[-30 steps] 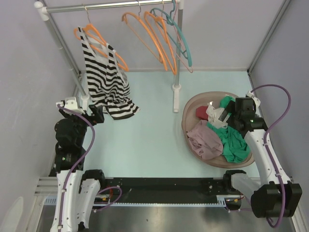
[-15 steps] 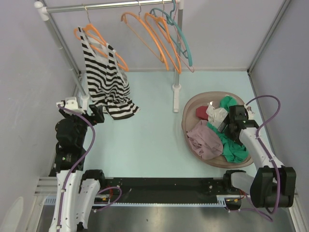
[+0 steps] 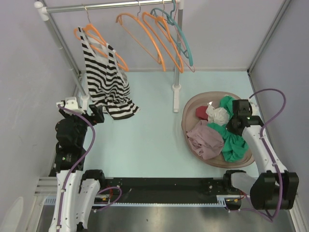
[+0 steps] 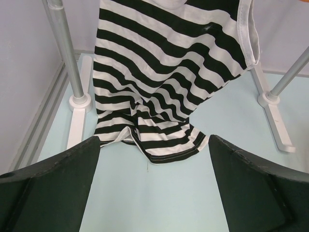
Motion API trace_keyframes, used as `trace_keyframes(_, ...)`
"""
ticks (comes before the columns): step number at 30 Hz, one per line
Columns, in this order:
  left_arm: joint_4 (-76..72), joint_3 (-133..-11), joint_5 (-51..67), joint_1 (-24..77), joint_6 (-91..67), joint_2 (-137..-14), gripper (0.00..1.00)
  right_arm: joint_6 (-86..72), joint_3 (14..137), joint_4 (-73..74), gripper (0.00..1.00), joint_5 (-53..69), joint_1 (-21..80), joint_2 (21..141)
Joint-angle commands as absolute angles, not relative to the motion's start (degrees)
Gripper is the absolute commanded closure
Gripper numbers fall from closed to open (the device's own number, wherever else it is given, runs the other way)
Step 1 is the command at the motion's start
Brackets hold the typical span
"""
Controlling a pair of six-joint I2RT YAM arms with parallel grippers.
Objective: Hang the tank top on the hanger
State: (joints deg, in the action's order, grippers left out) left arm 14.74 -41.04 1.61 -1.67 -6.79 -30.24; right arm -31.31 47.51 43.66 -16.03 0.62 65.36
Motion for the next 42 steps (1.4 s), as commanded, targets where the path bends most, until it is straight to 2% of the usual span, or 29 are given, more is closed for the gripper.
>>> trace_keyframes(1,14.41,-40.96,1.05,-1.32,-5.45,-30.32,0.01,-29.01,59.91,46.05,1.0,-22.32,0.44,57.14)
trace_keyframes(7,14.33,-40.96,0.97,-1.23,-5.45,-30.15,0.01,-27.6,67.58,46.84,1.0,-21.53,0.53,52.65)
trace_keyframes(14,14.33,-40.87,1.05,-1.23,-5.45,-30.23,0.01,-23.12,65.03,44.91,1.0,-18.55,0.44,52.47)
trace_keyframes(18,14.33,-40.87,1.14,-1.23,-5.45,-30.15,0.01,-18.56,75.37,44.39,1.0,-18.38,0.44,52.12)
trace_keyframes(24,14.33,-40.78,0.97,-1.23,-5.45,-29.88,0.01,-16.7,82.79,32.54,1.0,-8.54,0.44,45.98)
trace_keyframes(32,14.41,-40.69,0.35,-1.05,-5.54,-29.62,0.01,-19.33,87.46,25.58,1.0,26.61,0.44,51.41)
trace_keyframes(42,14.5,-40.69,0.88,-1.14,-5.71,-30.15,0.01,-17.67,88.86,31.2,1.0,36.91,10.35,52.12)
